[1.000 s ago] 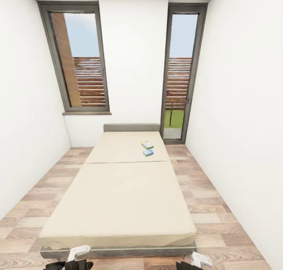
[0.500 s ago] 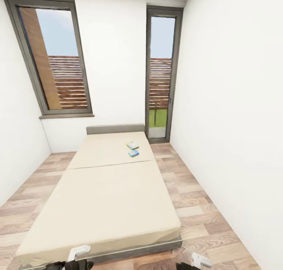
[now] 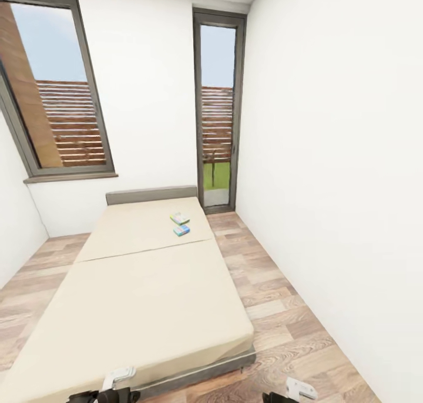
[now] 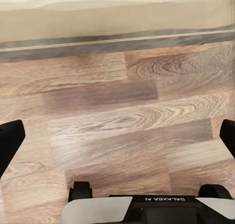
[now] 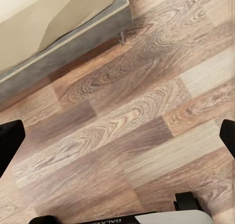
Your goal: Put all the toys in the child's room - the three board games (two on the bed and one on the table), the two jigsaw puzzles on the table, and the tennis ball on the table - inside the toy box on the table in the child's room.
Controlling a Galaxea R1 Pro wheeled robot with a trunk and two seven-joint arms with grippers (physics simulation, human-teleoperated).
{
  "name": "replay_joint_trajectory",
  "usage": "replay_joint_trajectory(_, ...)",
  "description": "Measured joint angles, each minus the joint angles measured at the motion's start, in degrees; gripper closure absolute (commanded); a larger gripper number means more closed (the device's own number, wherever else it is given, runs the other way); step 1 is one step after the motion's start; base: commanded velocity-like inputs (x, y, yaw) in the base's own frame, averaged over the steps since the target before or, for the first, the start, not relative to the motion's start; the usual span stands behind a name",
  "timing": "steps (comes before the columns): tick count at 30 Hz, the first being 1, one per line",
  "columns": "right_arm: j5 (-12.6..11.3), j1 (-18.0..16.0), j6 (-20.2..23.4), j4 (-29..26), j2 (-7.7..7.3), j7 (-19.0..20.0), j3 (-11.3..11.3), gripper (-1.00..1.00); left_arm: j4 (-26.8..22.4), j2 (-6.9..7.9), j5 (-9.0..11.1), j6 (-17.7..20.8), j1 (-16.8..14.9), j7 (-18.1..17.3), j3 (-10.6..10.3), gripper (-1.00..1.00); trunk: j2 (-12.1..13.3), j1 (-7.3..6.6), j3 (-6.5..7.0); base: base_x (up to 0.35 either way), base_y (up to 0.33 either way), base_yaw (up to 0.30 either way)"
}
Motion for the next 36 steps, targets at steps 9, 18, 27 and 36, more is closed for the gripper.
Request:
replay_joint_trajectory(9,0.27,-0.01,-0.24,0.01,-0.03,-0.05,0.08,-1.00,0.72,-0.32,0.12,-4.85,0.01,0.14,-0.21,-1.00,0.01,-0.01,-0.02,0.174,0.000,0.005)
replay_joint_trajectory(18,0.46,-0.02,-0.45,0.05,0.06,-0.14,0.15,-1.00,1.88,-0.33,-0.05,-6.24,0.02,0.17,-0.26,-1.00,0.00,-0.01,-0.02,0.145,-0.059,0.227)
replay_joint_trajectory(27,0.58,-0.02,-0.48,0.08,0.07,-0.26,0.18,-1.00,2.07,-0.38,-0.21,-6.81,0.02,0.32,-0.28,-1.00,0.00,-0.01,-0.02,0.137,-0.248,0.285)
replay_joint_trajectory(36,0.60,-0.02,-0.48,0.09,0.07,-0.34,0.19,-1.00,2.10,-0.45,-0.24,-6.95,0.02,0.33,-0.35,-1.00,0.00,-0.01,-0.02,0.122,-0.299,0.291)
